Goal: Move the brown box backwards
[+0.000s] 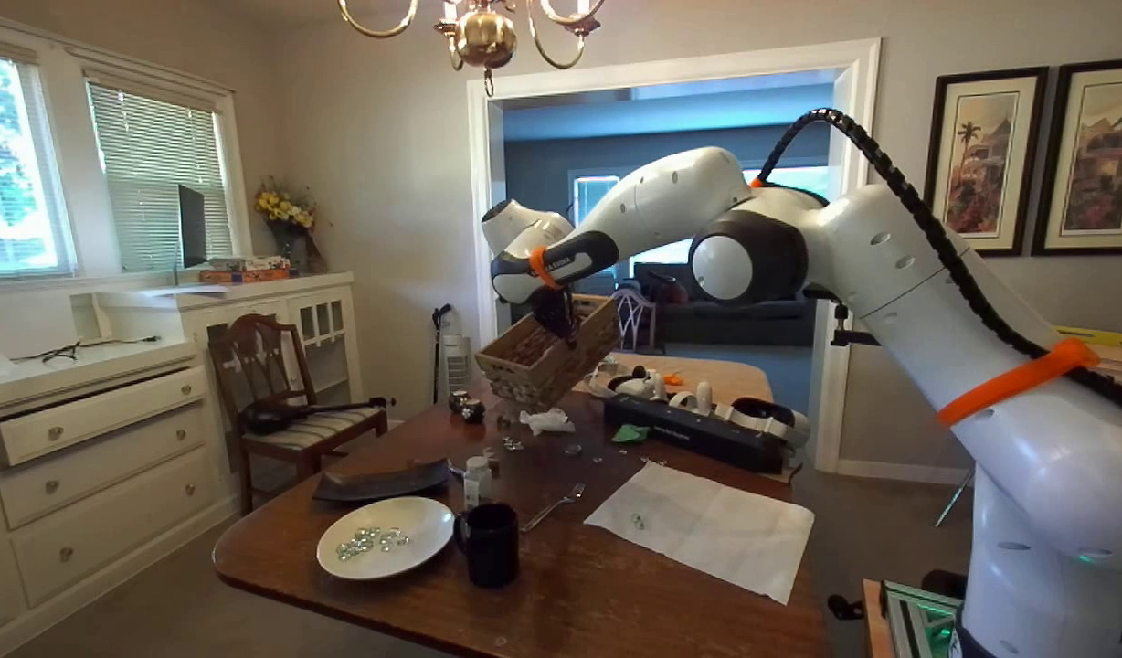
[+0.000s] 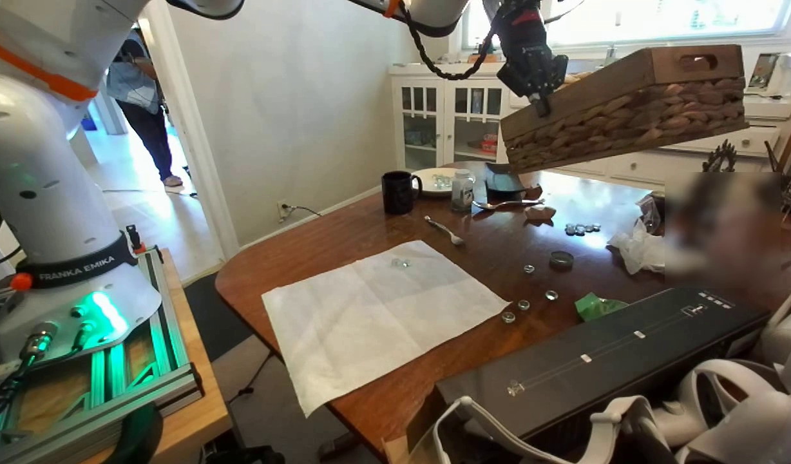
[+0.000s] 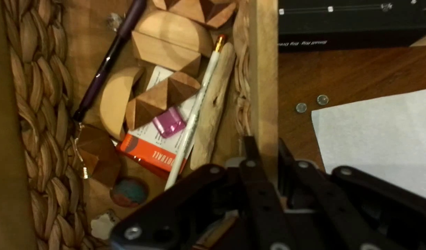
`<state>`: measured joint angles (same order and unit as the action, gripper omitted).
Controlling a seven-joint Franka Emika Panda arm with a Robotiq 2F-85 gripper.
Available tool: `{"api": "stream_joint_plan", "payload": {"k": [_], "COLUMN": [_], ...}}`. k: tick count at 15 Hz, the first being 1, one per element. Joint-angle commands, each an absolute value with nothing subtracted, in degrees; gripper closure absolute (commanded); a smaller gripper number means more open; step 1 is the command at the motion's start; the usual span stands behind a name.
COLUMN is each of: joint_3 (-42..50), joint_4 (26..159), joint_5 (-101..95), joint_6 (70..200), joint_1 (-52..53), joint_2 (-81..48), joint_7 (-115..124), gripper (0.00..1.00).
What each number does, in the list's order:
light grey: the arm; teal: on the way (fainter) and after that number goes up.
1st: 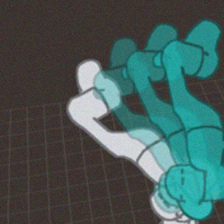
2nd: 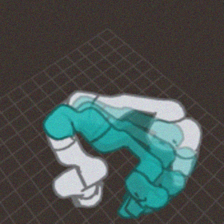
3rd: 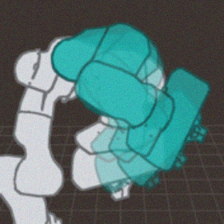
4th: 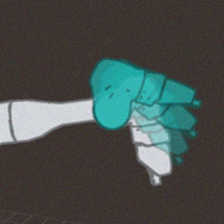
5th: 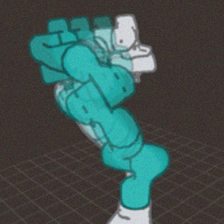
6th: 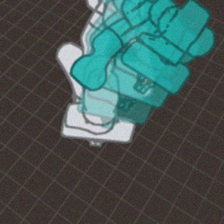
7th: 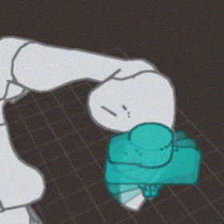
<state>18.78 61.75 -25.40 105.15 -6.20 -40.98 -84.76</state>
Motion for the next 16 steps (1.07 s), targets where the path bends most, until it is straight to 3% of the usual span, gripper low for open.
{"api": "stream_joint_plan", "payload": {"k": [1,16], "joint_3": [17.0,16.2], "joint_4": [60.6,58.8], "joint_5": [-31.8,-34.1], "joint_6": [102.4,108.8], "joint_1": [-6.9,-9.7], "joint_2": [-41.3,-49.5], "joint_7": [-85.3,-72.1], "gripper": [0.96,0.96]}}
